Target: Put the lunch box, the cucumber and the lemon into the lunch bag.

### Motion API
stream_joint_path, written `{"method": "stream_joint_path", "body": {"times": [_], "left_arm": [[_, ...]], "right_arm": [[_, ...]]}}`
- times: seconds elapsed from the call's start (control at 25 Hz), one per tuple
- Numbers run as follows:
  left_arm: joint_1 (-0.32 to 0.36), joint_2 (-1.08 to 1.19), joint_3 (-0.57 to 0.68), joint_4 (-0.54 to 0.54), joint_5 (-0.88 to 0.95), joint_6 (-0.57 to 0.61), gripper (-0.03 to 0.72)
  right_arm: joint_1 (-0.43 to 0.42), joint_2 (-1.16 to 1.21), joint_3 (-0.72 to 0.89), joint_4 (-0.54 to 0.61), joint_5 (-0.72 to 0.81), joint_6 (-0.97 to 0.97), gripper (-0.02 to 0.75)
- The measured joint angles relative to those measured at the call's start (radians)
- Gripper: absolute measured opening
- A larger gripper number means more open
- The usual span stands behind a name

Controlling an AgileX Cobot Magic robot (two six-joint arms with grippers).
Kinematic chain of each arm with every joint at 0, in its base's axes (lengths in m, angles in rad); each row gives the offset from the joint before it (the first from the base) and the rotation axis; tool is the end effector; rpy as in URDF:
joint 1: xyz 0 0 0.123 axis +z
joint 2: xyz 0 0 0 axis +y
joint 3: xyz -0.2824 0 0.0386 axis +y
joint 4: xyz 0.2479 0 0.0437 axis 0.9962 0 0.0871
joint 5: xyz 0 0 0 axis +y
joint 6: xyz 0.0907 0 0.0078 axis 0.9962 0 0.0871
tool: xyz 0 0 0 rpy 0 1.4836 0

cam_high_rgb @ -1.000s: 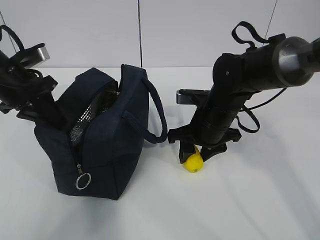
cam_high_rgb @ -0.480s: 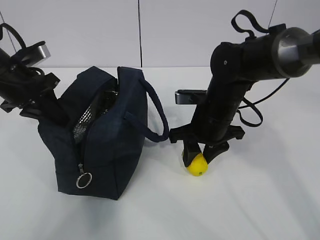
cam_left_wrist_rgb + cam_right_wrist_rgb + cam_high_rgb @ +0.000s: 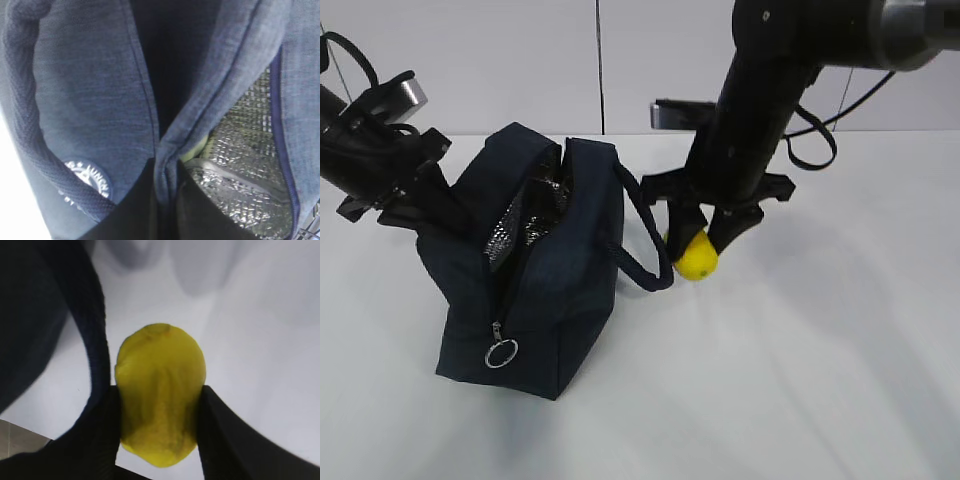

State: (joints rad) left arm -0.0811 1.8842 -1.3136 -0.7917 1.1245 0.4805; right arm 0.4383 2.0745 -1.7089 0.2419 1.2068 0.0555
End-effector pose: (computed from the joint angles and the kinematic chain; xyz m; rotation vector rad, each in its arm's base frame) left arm 0.3579 -0.0878 0.2133 0.2725 2.8425 -1.0381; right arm 0.3767 0.1991 0.2156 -0.4713 3.0560 0.3782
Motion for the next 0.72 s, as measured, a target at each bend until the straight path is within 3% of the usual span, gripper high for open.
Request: {"method": "stream_joint_path", "body": {"times": [0.28,0.44,0.72], "left_arm": [[-0.069,0.000,0.000,-0.004,-0.028,0.002,0.001],[-0.090,0.000,0.000,-0.012,-0.067,0.002,0.001],[-0.093,0.000,0.000,-0.201,-0.089,0.047,0.001]], "right_arm": [[0.000,0.002,-0.261,0.001,0.017,0.012,0.339],[0.000,0.002,-0.352,0.071,0.019,0.018,0.338],[0.000,0.023,-0.362,0.214,0.030,0.015,0.337]]}}
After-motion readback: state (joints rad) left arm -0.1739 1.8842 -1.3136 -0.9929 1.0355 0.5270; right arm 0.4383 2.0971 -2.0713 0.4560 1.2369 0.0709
